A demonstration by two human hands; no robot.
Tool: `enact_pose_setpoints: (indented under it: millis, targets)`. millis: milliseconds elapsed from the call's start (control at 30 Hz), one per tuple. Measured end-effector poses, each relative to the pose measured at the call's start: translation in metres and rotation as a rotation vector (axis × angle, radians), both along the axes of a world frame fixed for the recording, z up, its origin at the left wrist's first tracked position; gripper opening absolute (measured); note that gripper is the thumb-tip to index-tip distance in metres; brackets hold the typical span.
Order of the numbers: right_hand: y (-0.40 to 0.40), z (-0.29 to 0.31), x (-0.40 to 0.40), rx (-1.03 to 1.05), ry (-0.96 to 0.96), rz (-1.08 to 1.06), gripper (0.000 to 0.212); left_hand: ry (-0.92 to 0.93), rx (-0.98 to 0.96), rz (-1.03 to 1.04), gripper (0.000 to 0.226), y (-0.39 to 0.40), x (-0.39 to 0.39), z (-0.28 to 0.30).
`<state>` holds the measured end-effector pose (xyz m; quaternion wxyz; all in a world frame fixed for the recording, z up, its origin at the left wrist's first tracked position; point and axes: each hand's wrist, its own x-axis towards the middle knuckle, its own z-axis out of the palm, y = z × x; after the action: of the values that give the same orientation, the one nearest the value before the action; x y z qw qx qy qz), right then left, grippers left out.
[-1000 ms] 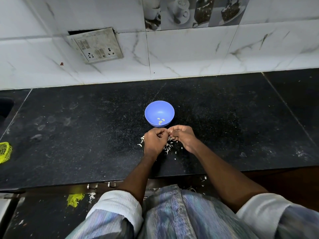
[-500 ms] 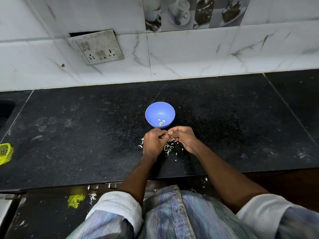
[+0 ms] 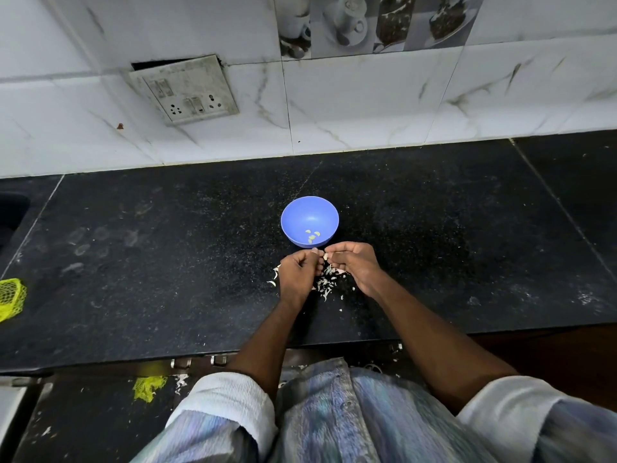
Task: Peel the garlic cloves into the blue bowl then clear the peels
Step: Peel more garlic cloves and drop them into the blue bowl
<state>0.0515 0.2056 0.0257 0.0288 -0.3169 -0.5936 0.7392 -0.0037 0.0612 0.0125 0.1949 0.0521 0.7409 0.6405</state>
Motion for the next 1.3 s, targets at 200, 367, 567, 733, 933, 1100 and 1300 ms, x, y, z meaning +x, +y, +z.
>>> enact_pose_setpoints:
  millis: [200, 367, 567, 733, 933, 1100, 1300]
  targets:
    - [0.0, -0.001, -0.001, 0.014, -0.003, -0.026, 0.021, 0.112, -0.045, -0.044, 0.015, -0.001, -0.001, 0.002]
    - [0.0, -0.004, -0.002, 0.001, 0.026, 0.002, 0.019, 0.271, -0.124, -0.024, 0.006, -0.001, -0.002, 0.003]
    - [-0.003, -0.003, -0.003, 0.054, -0.012, 0.017, 0.016, 0.145, -0.072, 0.014, 0.007, 0.0, -0.005, -0.003]
    - [-0.006, -0.001, -0.005, 0.378, 0.054, 0.097, 0.011, -0.46, 0.098, 0.118, 0.014, 0.009, -0.001, 0.001]
    - [-0.003, 0.003, -0.007, 0.022, -0.086, 0.129, 0.01, 0.195, -0.033, -0.082, 0.017, -0.005, -0.007, -0.009]
    - [-0.004, 0.002, -0.006, -0.107, -0.057, 0.096, 0.013, 0.42, -0.139, -0.108, 0.017, -0.006, -0.011, -0.007]
    - [-0.008, 0.004, -0.008, 0.306, 0.08, 0.124, 0.006, -0.674, 0.127, 0.049, 0.021, 0.009, -0.01, 0.012]
